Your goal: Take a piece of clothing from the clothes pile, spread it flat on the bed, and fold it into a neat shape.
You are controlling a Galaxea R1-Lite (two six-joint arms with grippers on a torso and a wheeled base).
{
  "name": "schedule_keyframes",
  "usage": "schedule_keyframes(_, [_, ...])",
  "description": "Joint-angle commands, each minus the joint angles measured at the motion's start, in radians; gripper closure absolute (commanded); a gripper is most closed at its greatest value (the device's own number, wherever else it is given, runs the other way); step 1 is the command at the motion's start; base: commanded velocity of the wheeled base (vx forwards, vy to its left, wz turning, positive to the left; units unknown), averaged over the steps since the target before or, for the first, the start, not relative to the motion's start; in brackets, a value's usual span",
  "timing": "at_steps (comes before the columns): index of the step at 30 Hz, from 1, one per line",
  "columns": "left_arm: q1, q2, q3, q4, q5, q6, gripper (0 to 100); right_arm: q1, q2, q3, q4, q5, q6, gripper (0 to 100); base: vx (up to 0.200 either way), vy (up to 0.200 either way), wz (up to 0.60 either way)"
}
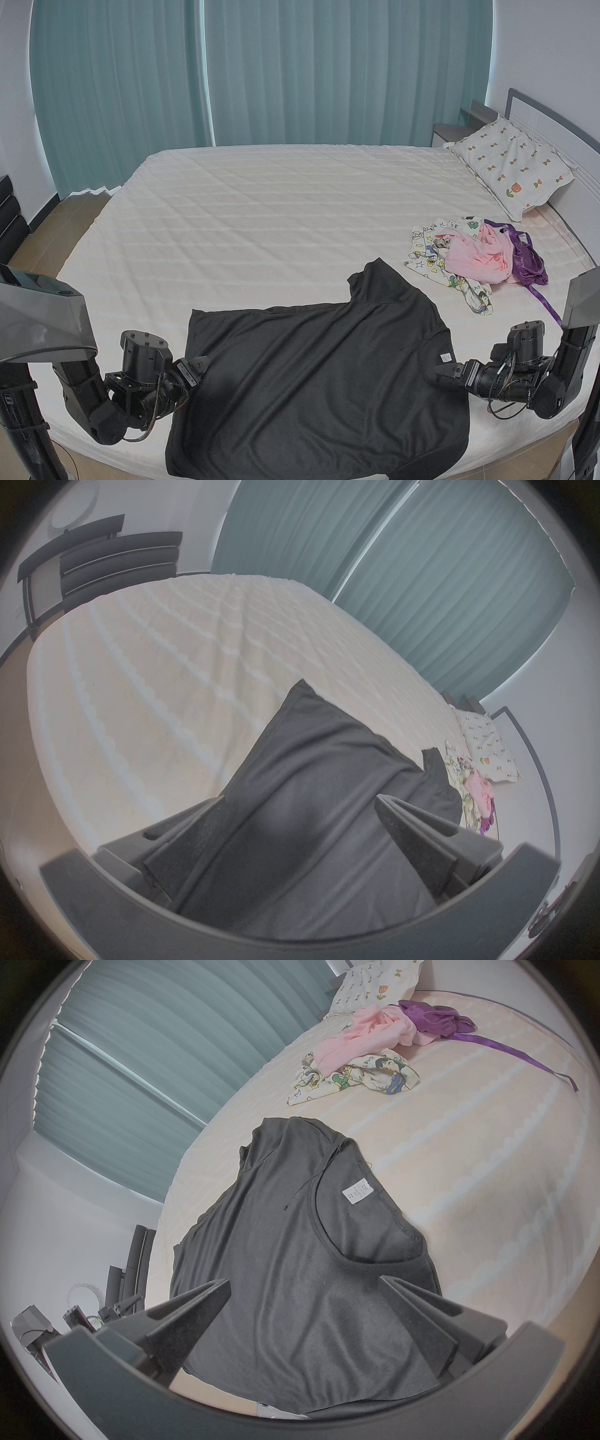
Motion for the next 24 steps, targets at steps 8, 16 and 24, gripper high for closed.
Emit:
schedule_keyframes(8, [0.164, 0.132, -0.298, 0.063, 0.004, 0.143, 0, 0.028, 0.007, 0.035, -0.054, -0.007, 0.010, 0, 0.000, 0.000, 0.00])
schedule_keyframes(16, [0.198, 0.310, -0.674, 0.283, 0.004, 0.197, 0, 0.034, 0.007, 0.047, -0.060, -0.007, 0.010, 0, 0.000, 0.000, 0.00])
schedule_keyframes(24, [0.211, 0.422, -0.864, 0.365, 0.001, 0.237, 0, 0.035, 0.007, 0.052, -0.060, -0.009, 0.010, 0, 0.000, 0.000, 0.00])
